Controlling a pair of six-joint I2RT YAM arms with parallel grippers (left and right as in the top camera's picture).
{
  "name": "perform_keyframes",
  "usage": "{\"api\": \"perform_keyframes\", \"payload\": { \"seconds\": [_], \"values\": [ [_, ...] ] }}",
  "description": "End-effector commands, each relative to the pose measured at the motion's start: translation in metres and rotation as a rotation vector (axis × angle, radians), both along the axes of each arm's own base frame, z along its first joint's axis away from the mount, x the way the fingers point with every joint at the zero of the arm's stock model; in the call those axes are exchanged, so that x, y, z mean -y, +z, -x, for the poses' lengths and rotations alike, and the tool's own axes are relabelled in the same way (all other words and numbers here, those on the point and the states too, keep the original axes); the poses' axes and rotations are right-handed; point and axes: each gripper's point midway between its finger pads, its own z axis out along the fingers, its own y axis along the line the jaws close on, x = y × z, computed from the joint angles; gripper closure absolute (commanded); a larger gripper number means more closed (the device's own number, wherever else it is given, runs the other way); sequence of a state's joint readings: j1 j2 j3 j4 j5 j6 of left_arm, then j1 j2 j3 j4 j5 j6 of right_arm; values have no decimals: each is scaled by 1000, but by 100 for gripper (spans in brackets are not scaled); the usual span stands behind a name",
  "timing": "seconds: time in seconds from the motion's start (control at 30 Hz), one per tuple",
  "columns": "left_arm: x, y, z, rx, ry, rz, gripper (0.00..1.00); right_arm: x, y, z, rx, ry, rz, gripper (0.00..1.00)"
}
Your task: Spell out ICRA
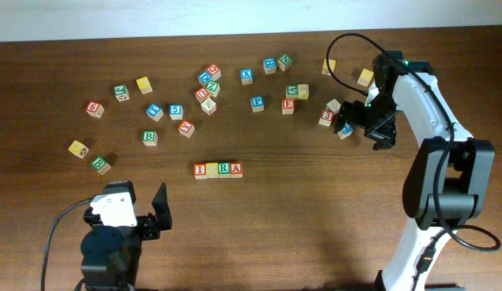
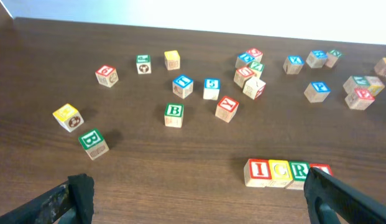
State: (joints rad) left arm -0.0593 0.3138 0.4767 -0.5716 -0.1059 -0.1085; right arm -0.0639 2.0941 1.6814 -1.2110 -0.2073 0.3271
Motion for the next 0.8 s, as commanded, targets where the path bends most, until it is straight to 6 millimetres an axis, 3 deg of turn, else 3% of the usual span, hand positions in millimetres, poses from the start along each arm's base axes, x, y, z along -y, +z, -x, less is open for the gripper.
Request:
{"api": "perform_keyframes", "payload": {
  "seconds": [0.0,0.33,0.6,0.77],
  "values": [
    [-2,5,3,32,10,-2,1,2,9,-4,29,7,10,2],
    [-3,17,9,96,10,2,1,2,9,-4,29,7,10,2],
    [-3,-4,11,94,10,2,1,2,9,-4,29,7,10,2],
    [-3,18,11,227,10,10,1,2,9,-4,29,7,10,2]
  ]
}}
